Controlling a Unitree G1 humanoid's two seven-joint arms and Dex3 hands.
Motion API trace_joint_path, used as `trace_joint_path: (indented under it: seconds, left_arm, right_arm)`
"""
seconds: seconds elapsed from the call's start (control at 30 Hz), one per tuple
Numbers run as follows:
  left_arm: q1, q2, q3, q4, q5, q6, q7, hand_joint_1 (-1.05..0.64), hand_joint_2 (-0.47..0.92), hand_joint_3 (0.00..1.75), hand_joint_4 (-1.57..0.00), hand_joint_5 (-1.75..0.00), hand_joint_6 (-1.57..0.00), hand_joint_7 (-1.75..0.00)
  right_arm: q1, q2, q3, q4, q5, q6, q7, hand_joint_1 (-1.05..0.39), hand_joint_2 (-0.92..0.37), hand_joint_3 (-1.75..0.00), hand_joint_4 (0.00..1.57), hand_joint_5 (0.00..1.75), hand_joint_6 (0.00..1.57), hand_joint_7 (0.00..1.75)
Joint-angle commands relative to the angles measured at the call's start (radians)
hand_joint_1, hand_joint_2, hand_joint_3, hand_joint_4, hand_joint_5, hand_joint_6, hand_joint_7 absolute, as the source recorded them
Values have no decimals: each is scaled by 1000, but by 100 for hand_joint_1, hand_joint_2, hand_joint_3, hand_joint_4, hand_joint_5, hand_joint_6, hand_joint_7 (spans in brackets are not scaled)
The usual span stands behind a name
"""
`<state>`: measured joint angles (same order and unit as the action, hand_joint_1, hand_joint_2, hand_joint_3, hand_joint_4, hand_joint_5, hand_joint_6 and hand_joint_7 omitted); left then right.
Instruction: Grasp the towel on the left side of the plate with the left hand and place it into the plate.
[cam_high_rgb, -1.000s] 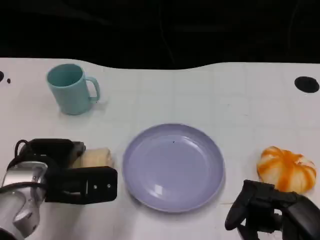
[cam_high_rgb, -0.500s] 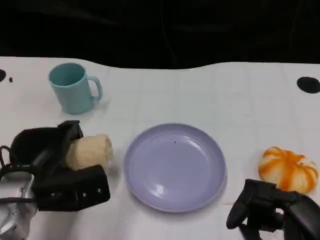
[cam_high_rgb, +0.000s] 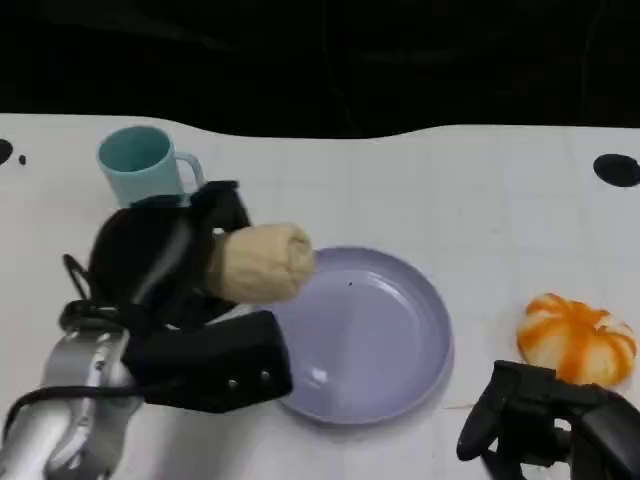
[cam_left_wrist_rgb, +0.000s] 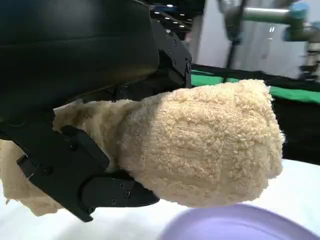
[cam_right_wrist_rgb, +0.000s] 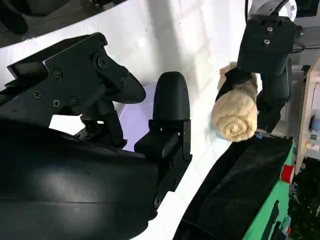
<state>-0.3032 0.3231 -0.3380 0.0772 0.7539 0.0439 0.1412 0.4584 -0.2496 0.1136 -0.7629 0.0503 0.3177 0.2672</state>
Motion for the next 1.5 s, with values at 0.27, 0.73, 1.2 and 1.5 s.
trace_joint_path:
  seconds: [0.27, 0.73, 1.2, 1.5]
  left_arm:
    - [-96, -128, -107, 35, 41, 6, -62, -24, 45, 107, -93, -175, -68, -175]
    - [-152, -184, -181, 141, 55, 34, -141, -24, 66, 55, -74, -161, -83, -83]
    - [-121, -97, -196, -23, 114, 94, -332, -87, 92, 24, -12, -44, -14, 0]
    - [-62, -15, -109, -198, 49, 76, -402, -86, 92, 22, -17, -52, -20, -3]
  right_arm:
    - [5, -8, -6, 4, 4, -27, 5, -4, -58, -110, 74, 175, 65, 140]
    - [10, -11, -6, -6, 2, -28, 5, -6, -56, -111, 74, 175, 66, 140]
    - [4, -12, -5, 2, -2, -31, 5, -6, -57, -110, 74, 174, 67, 139]
    - [1, -3, 4, -4, -8, -24, -4, -5, -57, -110, 74, 175, 67, 140]
